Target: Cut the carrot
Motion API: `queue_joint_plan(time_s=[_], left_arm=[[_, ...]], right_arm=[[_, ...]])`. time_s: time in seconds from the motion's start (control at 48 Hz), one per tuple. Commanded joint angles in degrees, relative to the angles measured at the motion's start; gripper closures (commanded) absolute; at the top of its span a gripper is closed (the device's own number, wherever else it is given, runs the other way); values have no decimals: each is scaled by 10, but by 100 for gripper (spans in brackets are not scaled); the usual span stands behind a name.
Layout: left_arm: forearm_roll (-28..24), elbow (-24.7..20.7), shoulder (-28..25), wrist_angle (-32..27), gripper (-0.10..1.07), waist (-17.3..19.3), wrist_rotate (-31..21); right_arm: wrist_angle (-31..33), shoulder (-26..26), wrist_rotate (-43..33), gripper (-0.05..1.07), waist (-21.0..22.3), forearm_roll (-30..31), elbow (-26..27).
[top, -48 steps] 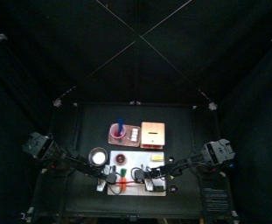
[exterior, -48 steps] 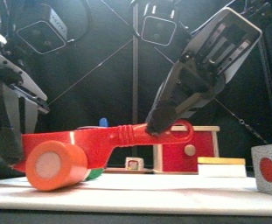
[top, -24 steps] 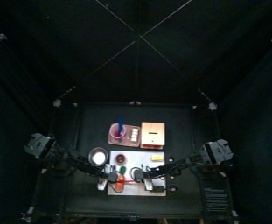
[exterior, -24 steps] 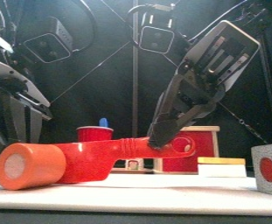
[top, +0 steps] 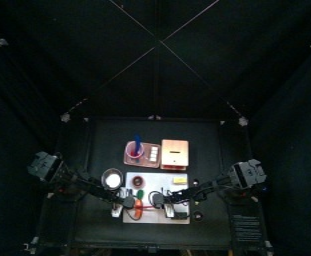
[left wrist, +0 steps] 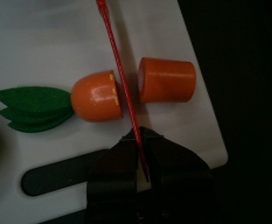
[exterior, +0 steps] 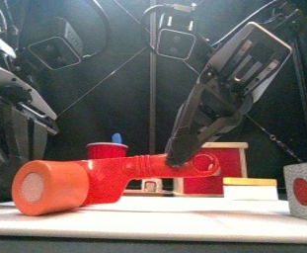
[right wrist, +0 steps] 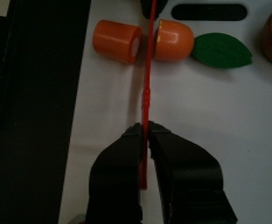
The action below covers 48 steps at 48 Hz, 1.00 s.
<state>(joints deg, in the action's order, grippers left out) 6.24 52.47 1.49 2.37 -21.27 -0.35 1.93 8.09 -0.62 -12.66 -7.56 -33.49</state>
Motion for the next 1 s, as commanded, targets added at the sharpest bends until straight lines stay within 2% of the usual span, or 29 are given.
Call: queue_joint_plan(time_s=[0.0, 0.229, 0.438, 0.583, 0.792, 0.875, 0.979], left_arm=[[-5, -13, 34, -3, 58, -1, 4], [-34, -15, 93, -19, 58, 3, 4], [-80, -39, 138, -12, 54, 32, 4], [-104, -64, 141, 14, 38, 54, 6], [-119, -60, 145, 69, 6, 85, 4], [-120, -54, 149, 112, -1, 94, 6], [-128, -44, 159, 156, -2, 101, 7]], right_arm=[[9, -35, 3, 61, 1, 12, 16], [20, -55, 2, 61, 4, 37, 18], [38, -103, 2, 60, 10, 47, 7], [48, -145, 1, 60, 12, 48, -7], [56, -199, -1, 60, 12, 42, -45], [62, -219, -1, 60, 13, 30, -67], [69, -238, -2, 60, 20, 6, -94]])
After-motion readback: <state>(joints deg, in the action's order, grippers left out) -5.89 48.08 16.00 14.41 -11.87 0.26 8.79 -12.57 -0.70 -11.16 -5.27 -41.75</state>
